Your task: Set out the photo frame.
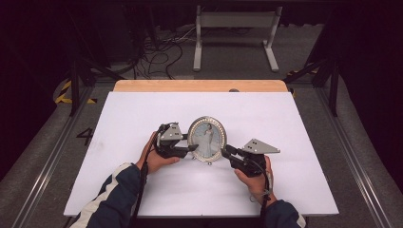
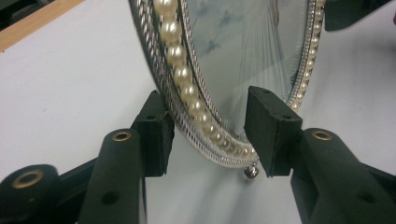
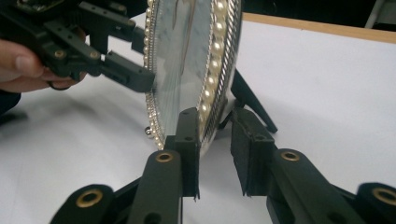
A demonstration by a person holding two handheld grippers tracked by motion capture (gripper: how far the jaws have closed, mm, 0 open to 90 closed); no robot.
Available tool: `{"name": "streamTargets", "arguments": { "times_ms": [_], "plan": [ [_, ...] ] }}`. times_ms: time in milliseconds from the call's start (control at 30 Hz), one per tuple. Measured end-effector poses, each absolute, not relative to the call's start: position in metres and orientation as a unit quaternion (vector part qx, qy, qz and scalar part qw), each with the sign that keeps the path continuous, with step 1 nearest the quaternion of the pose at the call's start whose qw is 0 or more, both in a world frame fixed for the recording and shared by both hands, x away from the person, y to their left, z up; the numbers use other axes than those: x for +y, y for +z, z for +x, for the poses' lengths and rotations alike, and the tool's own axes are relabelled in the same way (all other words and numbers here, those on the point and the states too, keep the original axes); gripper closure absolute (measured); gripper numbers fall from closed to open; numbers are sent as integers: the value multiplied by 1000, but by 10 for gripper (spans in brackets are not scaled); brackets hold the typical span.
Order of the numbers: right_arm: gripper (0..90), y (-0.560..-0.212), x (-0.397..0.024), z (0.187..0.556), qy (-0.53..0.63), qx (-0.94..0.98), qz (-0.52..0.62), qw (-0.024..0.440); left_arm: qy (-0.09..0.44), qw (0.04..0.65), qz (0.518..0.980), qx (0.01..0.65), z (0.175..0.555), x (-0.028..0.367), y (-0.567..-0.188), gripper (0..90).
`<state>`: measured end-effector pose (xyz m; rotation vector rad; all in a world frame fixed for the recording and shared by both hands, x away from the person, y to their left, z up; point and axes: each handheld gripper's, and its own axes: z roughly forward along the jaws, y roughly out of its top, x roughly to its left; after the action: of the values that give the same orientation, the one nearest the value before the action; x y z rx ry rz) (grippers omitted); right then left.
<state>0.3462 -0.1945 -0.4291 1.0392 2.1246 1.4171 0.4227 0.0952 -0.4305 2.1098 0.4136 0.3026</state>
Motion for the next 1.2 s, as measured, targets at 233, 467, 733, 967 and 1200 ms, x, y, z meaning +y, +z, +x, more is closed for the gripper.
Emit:
{"name": "streamTargets", "arguments": {
  "times_ms": [233,467,733,967,1200],
  "plan": [
    [853,-428,-197,342,504,756,365,201,125,478,852,173,423,99,-428,576],
    [820,-428,-194,341,507,757,360,199,127,474,854,173,423,100,-428,610],
    [810,-426,-191,341,502,755,364,212,127,466,859,168,422,101,-427,630],
    [800,-427,-188,343,495,754,373,220,125,467,859,169,420,102,-426,639],
    [796,-427,-187,346,491,754,374,223,123,465,859,174,418,102,-426,638]
  ]
}}
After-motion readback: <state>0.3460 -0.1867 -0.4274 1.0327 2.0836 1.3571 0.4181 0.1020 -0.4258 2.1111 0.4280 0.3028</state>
